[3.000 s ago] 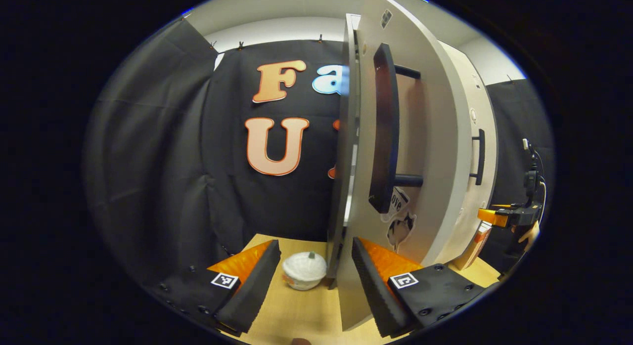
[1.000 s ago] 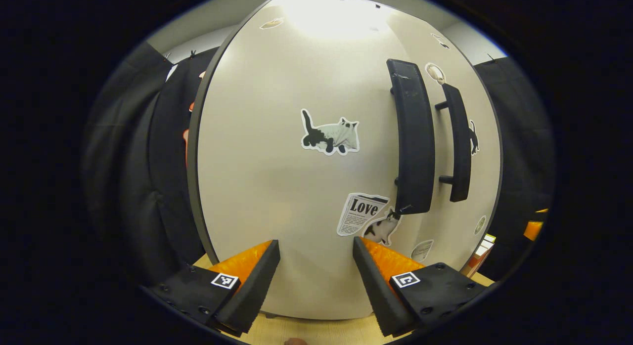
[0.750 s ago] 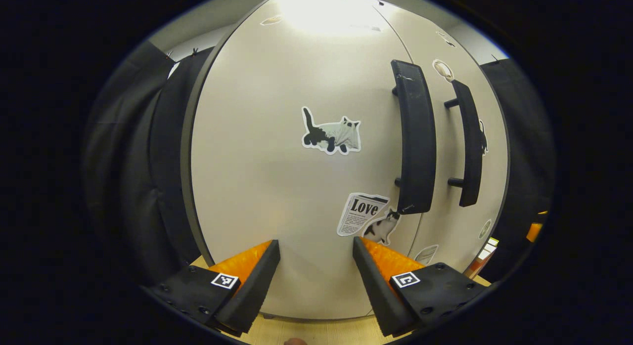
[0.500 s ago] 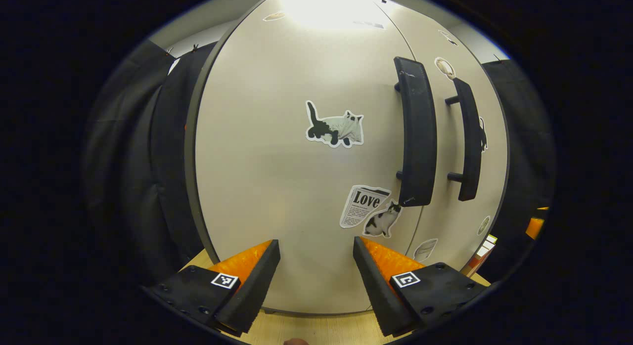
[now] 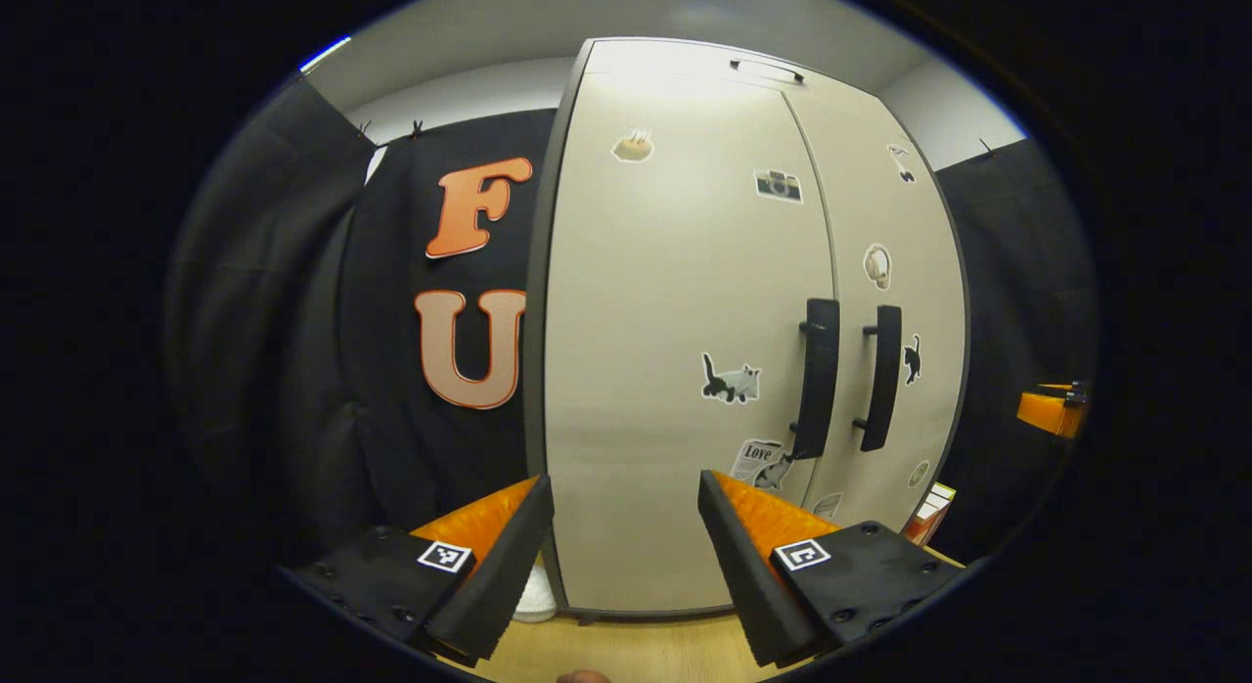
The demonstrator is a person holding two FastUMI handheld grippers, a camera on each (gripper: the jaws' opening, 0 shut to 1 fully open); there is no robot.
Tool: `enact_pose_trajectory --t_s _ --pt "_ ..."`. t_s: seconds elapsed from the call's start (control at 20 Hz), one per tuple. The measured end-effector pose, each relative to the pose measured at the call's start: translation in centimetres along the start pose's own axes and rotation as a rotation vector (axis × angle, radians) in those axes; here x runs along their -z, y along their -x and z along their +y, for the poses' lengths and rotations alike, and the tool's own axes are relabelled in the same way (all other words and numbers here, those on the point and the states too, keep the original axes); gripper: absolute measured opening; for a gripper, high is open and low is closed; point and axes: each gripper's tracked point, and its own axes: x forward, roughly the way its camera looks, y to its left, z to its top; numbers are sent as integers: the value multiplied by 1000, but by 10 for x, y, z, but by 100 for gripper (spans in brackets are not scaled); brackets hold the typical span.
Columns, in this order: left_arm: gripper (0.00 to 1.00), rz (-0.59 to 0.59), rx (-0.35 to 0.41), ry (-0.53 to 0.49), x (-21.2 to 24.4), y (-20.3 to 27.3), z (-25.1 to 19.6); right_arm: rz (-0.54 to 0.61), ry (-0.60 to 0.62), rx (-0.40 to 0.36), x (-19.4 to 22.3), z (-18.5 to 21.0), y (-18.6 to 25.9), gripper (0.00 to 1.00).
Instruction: Grab one shoe with the right hand and put it into the shoe cabinet, grab the other shoe with the left hand and put it into the shoe cabinet; then close the right door with the right hand and the left door with the left hand.
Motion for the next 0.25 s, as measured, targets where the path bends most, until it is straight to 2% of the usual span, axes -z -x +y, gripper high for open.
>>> enact_pose_trajectory --t_s 0.15,0.25 --pt "96 -48 21 12 -24 11 16 -11 -7 53 -1 -2 12 90" --pt "94 -65 51 13 -30 7 22 -17 -1 116 1 -7 23 91"
